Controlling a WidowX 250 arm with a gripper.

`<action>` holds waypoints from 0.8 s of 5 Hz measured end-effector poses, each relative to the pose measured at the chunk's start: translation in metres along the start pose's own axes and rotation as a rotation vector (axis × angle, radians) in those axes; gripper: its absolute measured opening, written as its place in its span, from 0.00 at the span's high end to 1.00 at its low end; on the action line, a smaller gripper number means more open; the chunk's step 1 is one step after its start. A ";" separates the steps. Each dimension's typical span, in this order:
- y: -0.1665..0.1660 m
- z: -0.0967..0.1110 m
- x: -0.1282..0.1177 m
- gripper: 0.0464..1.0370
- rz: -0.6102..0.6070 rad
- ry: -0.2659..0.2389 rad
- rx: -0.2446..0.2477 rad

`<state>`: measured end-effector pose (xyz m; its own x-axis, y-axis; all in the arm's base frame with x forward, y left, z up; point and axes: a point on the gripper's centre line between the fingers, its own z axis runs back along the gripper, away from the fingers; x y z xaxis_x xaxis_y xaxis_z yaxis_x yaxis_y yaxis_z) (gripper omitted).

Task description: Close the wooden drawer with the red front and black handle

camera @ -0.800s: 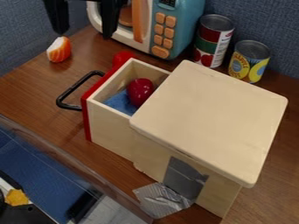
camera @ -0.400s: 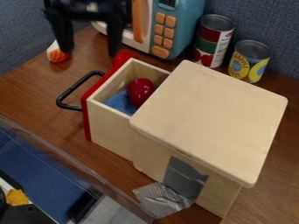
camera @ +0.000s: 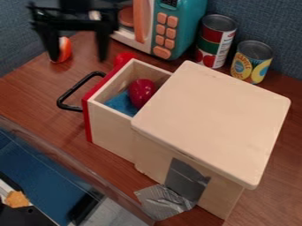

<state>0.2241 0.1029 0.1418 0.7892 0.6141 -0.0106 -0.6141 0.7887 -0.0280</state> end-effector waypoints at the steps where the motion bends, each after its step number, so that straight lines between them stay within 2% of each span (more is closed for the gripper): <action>1: 0.035 0.015 0.013 0.04 -0.022 0.011 0.025; 2: 0.043 0.007 0.019 0.04 -0.183 0.159 0.019; 3: 0.047 -0.011 0.033 0.04 -0.404 0.360 0.059; 4: 0.049 -0.025 0.049 0.04 -0.597 0.456 0.091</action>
<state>0.2323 0.1710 0.1151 0.9014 0.0247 -0.4323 -0.0636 0.9951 -0.0758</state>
